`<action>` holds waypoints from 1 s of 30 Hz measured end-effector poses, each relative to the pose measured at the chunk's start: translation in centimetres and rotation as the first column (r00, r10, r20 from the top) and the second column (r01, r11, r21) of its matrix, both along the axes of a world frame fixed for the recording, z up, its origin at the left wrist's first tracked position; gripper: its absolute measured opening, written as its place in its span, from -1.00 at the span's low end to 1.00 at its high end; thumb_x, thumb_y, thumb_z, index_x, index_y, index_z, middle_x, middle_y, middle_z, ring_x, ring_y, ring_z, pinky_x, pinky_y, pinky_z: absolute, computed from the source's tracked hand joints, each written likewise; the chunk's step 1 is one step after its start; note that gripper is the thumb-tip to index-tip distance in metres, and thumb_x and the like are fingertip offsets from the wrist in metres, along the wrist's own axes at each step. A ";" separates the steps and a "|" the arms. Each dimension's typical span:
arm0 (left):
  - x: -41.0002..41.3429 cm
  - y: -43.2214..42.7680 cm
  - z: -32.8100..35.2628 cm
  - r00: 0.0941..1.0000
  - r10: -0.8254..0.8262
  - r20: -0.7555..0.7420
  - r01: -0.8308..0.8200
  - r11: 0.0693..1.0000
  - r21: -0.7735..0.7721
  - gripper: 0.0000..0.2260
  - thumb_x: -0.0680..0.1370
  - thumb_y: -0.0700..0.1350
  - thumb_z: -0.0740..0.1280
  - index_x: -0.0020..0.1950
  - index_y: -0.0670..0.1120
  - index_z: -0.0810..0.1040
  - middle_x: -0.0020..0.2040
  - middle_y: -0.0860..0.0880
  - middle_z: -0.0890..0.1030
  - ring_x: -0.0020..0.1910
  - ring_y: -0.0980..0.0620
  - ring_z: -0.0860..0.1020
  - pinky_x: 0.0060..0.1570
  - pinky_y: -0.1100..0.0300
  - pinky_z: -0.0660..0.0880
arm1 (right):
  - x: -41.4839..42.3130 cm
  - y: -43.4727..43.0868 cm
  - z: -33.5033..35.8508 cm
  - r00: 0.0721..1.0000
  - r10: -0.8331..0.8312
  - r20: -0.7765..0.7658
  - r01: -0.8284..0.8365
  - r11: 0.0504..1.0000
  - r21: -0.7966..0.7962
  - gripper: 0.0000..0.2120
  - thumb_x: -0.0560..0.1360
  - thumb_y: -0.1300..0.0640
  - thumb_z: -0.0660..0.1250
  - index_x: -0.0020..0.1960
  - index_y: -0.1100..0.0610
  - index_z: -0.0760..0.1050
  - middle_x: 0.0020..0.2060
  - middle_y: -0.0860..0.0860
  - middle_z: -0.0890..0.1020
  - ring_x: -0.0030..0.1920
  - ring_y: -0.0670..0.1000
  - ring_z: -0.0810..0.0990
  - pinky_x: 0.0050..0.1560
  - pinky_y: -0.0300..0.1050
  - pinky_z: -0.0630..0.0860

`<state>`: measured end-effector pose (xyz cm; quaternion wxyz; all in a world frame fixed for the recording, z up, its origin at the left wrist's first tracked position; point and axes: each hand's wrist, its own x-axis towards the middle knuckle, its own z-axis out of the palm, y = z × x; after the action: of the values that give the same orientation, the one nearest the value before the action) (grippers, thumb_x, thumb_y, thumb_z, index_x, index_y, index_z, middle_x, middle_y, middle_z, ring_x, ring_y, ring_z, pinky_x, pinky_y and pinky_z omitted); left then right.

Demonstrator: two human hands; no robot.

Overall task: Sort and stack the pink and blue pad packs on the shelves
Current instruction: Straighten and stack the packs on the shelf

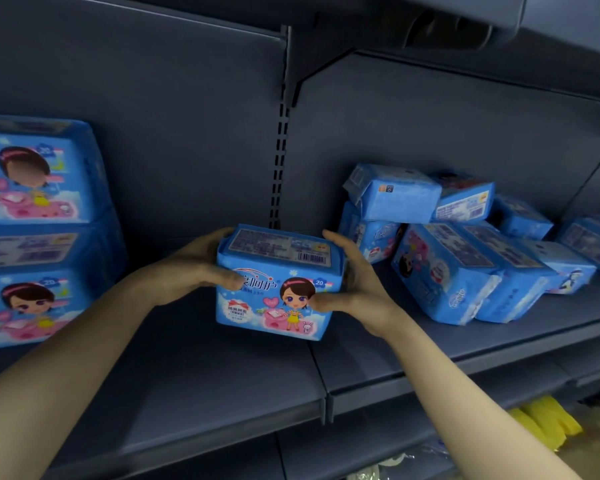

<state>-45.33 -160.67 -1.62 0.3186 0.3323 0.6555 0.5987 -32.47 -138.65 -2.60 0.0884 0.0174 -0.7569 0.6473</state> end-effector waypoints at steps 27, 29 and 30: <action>2.4 -0.2 -2.9 0.961 0.268 -0.066 -0.261 0.960 0.105 -0.24 0.10 -0.12 0.62 0.23 0.15 0.40 0.10 0.08 0.61 0.08 0.13 0.59 -0.03 0.25 0.57 | -0.2 -4.0 2.7 0.983 -0.154 -0.096 0.159 0.479 0.863 -0.35 0.41 0.08 0.40 0.44 -0.05 0.25 0.44 0.00 0.23 0.44 0.07 0.07 0.34 -0.18 0.10; 2.9 -0.4 -3.1 0.952 0.283 -0.113 -0.276 0.958 0.076 -0.26 0.12 -0.03 0.60 0.23 0.18 0.38 0.11 0.13 0.60 0.10 0.16 0.57 0.04 0.23 0.55 | -0.2 -4.0 2.5 0.982 -0.158 -0.106 0.171 0.489 0.855 -0.35 0.40 0.08 0.42 0.43 -0.05 0.26 0.44 0.03 0.20 0.45 0.09 0.05 0.36 -0.18 0.06; 3.2 -0.6 -3.4 0.946 0.290 -0.147 -0.286 0.957 0.050 -0.30 0.12 0.04 0.55 0.21 0.21 0.38 0.11 0.15 0.60 0.12 0.19 0.56 0.09 0.20 0.53 | -0.2 -4.0 2.4 0.979 -0.169 -0.109 0.181 0.501 0.846 -0.34 0.39 0.09 0.43 0.43 -0.06 0.27 0.45 0.06 0.17 0.46 0.10 0.02 0.37 -0.17 0.03</action>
<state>-42.16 -161.22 -4.98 0.1719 0.2822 0.7110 0.6207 -32.65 -142.68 -0.15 0.1380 -0.0143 -0.9736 0.1813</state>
